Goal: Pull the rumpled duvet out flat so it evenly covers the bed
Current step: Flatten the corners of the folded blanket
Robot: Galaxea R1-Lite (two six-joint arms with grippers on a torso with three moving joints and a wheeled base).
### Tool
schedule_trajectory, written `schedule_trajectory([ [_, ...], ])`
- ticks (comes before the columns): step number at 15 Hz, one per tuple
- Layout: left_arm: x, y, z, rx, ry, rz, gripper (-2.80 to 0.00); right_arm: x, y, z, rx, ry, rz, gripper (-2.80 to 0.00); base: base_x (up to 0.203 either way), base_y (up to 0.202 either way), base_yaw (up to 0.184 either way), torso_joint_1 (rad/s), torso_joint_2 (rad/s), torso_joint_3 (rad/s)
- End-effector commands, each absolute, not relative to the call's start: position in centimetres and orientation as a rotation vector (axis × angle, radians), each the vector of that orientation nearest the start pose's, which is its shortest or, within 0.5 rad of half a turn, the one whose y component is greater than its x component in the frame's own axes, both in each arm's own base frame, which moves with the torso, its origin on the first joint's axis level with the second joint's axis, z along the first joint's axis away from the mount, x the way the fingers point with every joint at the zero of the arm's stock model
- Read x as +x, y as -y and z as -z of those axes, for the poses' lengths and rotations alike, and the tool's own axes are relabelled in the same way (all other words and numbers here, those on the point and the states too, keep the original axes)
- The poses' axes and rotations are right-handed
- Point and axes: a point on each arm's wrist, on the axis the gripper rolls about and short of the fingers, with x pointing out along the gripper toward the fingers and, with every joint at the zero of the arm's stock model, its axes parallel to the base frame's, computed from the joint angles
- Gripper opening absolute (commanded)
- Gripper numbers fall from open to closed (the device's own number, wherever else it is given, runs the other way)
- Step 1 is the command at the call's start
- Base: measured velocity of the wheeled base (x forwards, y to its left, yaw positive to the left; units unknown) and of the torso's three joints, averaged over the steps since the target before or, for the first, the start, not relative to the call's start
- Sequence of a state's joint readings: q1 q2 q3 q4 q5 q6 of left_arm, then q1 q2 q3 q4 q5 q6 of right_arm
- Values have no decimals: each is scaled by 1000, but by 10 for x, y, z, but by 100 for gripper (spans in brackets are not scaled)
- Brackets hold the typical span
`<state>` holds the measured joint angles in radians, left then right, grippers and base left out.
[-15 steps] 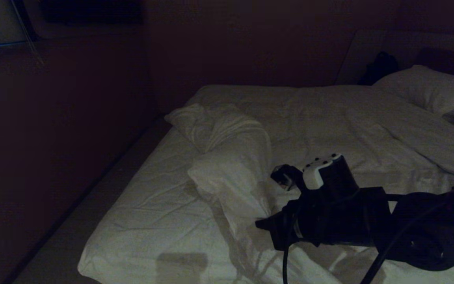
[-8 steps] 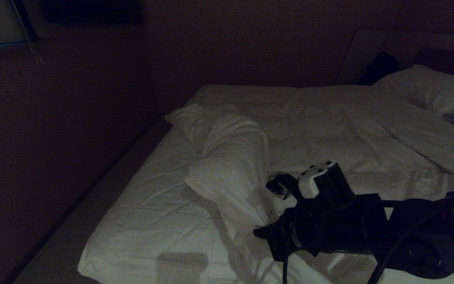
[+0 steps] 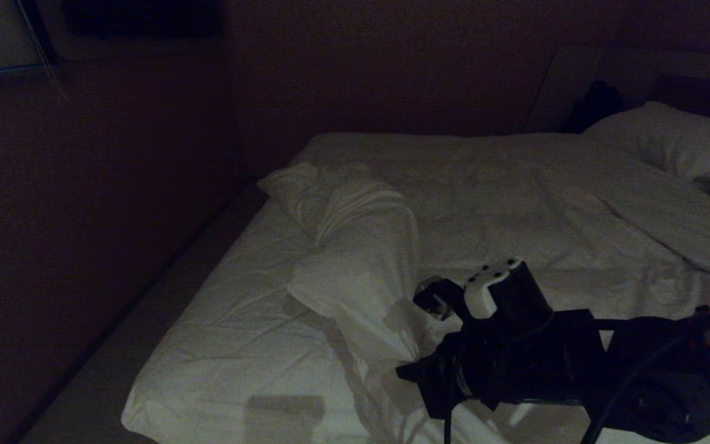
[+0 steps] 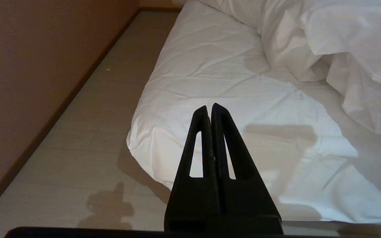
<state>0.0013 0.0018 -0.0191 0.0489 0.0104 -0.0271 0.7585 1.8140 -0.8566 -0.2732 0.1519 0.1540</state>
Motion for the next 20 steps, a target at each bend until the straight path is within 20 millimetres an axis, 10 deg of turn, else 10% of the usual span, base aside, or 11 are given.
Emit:
schedule_trajectory([
  [1, -24, 0, -76, -27, -32, -13, -280, 225, -218, -125, -90, -742, -824, -280, 0, 0, 0, 0, 0, 0],
  [12, -24, 0, -76, -27, -32, -13, -280, 223, -218, -123, -113, -741, -834, -280, 0, 0, 0, 0, 0, 0],
  [13, -24, 0, -76, -27, -32, -13, -280, 223, -218, -123, -113, -741, -834, 0, 0, 0, 0, 0, 0, 0],
  [20, -24, 0, -76, -27, -32, -13, -280, 217, -211, -143, -92, -678, -842, 0, 0, 0, 0, 0, 0, 0],
])
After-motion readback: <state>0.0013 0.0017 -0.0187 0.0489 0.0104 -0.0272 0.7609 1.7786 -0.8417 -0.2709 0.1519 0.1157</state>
